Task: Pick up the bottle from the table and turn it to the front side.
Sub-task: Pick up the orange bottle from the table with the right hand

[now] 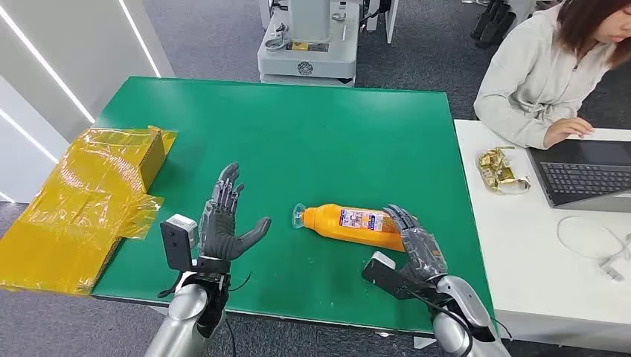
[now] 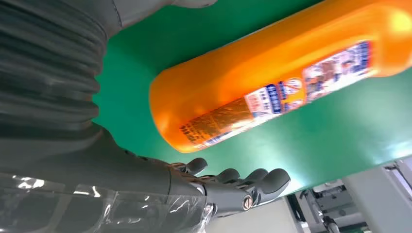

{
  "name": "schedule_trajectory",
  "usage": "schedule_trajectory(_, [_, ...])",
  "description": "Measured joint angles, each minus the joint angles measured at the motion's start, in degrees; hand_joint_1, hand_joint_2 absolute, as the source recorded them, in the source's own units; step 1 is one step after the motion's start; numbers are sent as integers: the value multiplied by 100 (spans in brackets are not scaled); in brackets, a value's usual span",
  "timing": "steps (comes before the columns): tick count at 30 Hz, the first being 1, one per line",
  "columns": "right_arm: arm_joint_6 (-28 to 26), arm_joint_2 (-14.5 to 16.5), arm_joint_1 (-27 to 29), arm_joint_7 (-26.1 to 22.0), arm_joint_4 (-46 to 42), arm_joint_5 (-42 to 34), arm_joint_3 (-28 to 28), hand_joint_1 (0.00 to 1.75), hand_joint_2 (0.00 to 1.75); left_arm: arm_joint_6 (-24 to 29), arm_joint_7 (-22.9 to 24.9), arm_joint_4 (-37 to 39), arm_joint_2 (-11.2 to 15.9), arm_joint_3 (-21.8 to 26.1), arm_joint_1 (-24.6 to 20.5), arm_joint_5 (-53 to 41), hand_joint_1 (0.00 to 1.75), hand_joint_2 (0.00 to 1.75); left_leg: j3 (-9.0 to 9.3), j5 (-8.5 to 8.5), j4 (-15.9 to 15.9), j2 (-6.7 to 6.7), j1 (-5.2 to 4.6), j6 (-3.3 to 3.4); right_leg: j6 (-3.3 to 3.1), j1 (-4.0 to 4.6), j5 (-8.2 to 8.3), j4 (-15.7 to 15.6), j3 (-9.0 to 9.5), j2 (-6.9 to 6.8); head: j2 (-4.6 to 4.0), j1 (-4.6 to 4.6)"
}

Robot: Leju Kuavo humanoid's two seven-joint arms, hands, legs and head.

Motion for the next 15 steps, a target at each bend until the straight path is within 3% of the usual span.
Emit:
schedule_trajectory(8, [-7,-451,-6,44,3,-399,193,0,175,-24,-15,146,33,-7,-14,168,0,175,0,-1,3,0,-1,0,0,-1,1,-1,0,2,0,1])
schedule_trajectory(15, [-161,-631,49,130,-239,-462,340,0,175,-77,-72,542,89,-11,-126,452,0,175,0,-1,0,1,1,0,0,0,0,1,-2,2,0,-1])
